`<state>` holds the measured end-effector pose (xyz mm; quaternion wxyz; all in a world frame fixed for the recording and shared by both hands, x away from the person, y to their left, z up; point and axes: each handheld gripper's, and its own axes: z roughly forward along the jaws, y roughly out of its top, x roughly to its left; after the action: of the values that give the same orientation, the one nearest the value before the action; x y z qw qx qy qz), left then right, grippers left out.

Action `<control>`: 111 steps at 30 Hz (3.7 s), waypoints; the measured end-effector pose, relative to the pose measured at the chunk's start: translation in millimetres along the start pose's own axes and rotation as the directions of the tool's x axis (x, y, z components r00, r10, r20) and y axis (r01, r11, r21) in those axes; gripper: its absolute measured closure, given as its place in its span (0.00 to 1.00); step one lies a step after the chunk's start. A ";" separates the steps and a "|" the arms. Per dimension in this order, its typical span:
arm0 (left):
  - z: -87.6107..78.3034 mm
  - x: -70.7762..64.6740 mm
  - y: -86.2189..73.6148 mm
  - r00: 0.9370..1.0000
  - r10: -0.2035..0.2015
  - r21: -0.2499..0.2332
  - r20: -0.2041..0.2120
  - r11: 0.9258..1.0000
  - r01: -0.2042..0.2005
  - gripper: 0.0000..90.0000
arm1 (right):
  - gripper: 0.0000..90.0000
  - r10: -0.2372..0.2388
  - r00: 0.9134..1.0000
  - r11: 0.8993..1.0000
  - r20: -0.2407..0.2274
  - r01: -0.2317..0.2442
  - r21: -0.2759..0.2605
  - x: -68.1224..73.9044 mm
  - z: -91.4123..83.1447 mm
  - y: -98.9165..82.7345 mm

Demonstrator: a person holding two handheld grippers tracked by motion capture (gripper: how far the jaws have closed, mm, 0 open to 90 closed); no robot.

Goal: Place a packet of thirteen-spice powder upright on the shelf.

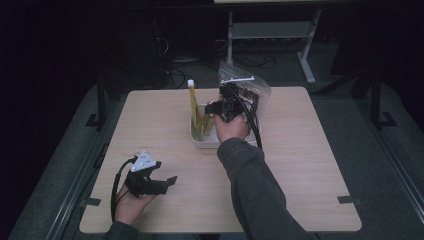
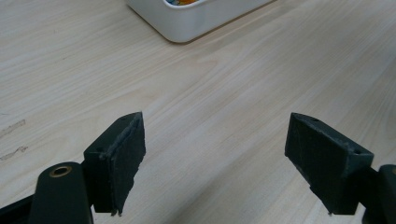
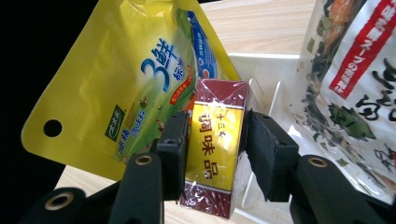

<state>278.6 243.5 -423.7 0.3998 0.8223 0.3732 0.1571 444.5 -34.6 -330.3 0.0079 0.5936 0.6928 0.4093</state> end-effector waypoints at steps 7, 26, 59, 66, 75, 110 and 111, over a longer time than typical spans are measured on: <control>0.4 0.1 0.1 1.000 0.003 0.004 0.000 1.000 -0.003 0.22 | 0.62 0.008 1.000 1.000 -0.004 -0.007 0.010 -3.2 5.7 2.1; 1.2 -0.5 -0.1 1.000 0.004 0.004 -0.001 1.000 -0.004 0.22 | 0.58 0.022 0.998 0.999 -0.061 -0.021 0.026 -10.5 9.0 5.9; 2.1 -2.0 -2.5 1.000 0.016 0.013 0.009 1.000 -0.016 0.22 | 0.45 0.016 0.969 1.000 -0.248 -0.012 0.021 -48.1 -31.5 -21.0; 2.9 -1.6 -3.1 1.000 0.011 0.013 0.013 1.000 -0.011 0.22 | 0.43 0.016 0.965 1.000 -0.261 -0.012 0.016 -54.4 -38.1 -25.2; 3.2 -1.4 -3.6 1.000 0.012 0.015 0.015 1.000 -0.012 0.22 | 0.43 0.019 0.962 1.000 -0.272 -0.016 0.014 -65.5 -46.9 -30.5; 7.3 -4.6 -5.5 0.999 0.018 0.029 0.030 0.999 -0.019 0.19 | 0.39 0.080 0.928 0.996 -0.364 -0.057 0.074 -121.7 -60.3 -87.0; 7.3 -4.7 -5.7 0.999 0.018 0.029 0.032 0.999 -0.018 0.19 | 0.39 0.074 0.930 0.996 -0.360 -0.049 0.076 -122.3 -60.5 -89.1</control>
<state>276.8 238.4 -432.5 0.3923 0.8338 0.3616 0.1421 377.8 -166.2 -399.6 -0.1523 0.5294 0.6765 0.4888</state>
